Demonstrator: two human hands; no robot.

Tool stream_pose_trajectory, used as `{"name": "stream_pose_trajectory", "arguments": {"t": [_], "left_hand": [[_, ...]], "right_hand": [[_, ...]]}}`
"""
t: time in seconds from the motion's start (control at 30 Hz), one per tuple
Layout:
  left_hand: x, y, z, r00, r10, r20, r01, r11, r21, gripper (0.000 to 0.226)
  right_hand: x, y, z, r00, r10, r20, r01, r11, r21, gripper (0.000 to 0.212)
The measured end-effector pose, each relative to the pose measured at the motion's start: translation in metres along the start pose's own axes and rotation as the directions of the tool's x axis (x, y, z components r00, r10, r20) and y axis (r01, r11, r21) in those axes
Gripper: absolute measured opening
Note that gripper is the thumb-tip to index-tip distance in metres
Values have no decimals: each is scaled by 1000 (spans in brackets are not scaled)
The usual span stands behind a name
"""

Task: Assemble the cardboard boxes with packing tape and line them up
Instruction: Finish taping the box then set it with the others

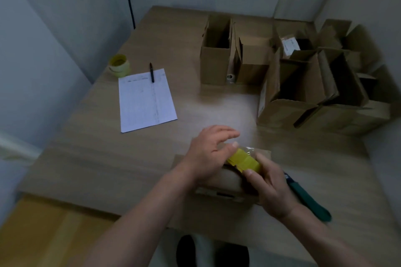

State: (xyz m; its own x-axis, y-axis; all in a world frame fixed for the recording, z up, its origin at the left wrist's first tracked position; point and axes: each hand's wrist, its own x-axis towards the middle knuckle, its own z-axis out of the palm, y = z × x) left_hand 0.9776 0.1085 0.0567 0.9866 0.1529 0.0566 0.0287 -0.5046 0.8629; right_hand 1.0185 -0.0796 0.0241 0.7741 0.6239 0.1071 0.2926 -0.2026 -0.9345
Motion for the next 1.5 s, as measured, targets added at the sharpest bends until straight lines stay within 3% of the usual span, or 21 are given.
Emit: {"name": "stream_pose_trajectory", "arguments": {"t": [0.13,0.23,0.33,0.43,0.53,0.6,0.7,0.8,0.9,0.93,1.07,1.2,1.33,1.5], "left_hand": [[23,21,-12,948,-88,307,57,992,111,37],[27,25,-15,921,-120,371,97,992,80,11],[26,26,-15,951,-45,305,24,997,73,10],[16,19,-10,937,313,152,-341,912,226,8],[4,7,-1,901,434,18,-418,855,307,15],[0,1,3,916,383,-123,-335,896,292,14],[-4,-5,1,933,104,-345,-79,993,83,15],[-11,-9,0,927,-84,-365,69,996,-52,18],[-19,-17,1,838,-315,-445,214,941,-262,19],[-23,-24,-1,808,-370,-459,254,921,-295,20],[-36,-46,-20,782,-472,-407,380,879,-289,23],[-36,-65,-32,754,-569,-328,468,816,-340,26],[-33,-80,-27,752,-601,-271,494,785,-373,28],[-31,-96,-16,753,-611,-243,520,779,-350,29]], "right_hand": [[2,-4,-1,1000,2,18,-1,998,-65,38],[4,-13,0,998,-2,67,5,999,-46,36],[4,-15,0,998,9,69,-4,997,-71,39],[6,-13,-1,996,40,76,-34,997,-73,44],[12,-10,-4,993,87,80,-85,996,-30,46],[13,-6,-4,993,100,64,-94,991,-94,43],[11,4,-1,986,137,-95,-150,979,-140,36],[10,12,5,972,159,-172,-164,986,-16,33],[12,10,12,950,150,-274,-166,985,-39,12],[11,9,13,944,135,-302,-159,986,-57,18],[10,8,14,969,68,-239,-110,980,-168,39],[12,9,20,987,-47,-154,-15,924,-381,27],[14,2,26,967,-213,-139,136,895,-425,19],[17,7,30,963,-252,-95,184,873,-452,20]]}}
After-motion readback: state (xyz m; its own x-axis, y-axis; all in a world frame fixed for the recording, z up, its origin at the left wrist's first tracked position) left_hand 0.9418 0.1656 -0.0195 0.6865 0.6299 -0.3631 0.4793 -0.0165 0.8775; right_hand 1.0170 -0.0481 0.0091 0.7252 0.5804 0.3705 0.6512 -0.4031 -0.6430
